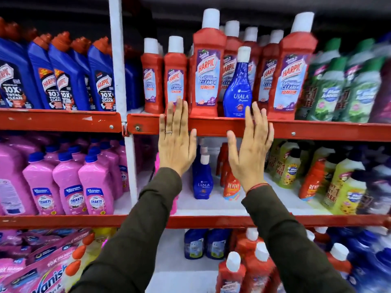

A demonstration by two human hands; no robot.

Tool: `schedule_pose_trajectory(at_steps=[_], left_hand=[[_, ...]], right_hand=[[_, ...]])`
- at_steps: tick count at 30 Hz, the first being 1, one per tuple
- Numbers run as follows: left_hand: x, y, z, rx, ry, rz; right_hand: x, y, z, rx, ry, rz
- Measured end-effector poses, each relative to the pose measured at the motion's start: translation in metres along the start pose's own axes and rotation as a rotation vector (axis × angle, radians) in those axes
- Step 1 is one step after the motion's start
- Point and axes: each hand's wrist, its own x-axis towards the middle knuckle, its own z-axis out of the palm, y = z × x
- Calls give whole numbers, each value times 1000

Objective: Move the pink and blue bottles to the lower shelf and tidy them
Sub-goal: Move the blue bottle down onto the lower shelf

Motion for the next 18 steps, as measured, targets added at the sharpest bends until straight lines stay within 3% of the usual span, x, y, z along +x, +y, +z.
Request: schedule_pose_trajectory(at_steps=[6, 13, 18], left_hand=[[34, 13, 3, 55, 20, 17], [35, 12, 7, 112, 34, 10], [35, 12, 8, 124, 30, 16]], right_hand=[[67, 9, -15, -10, 19, 79], [113, 22, -5, 323, -432, 228], [123, 22, -2, 446, -499, 353]])
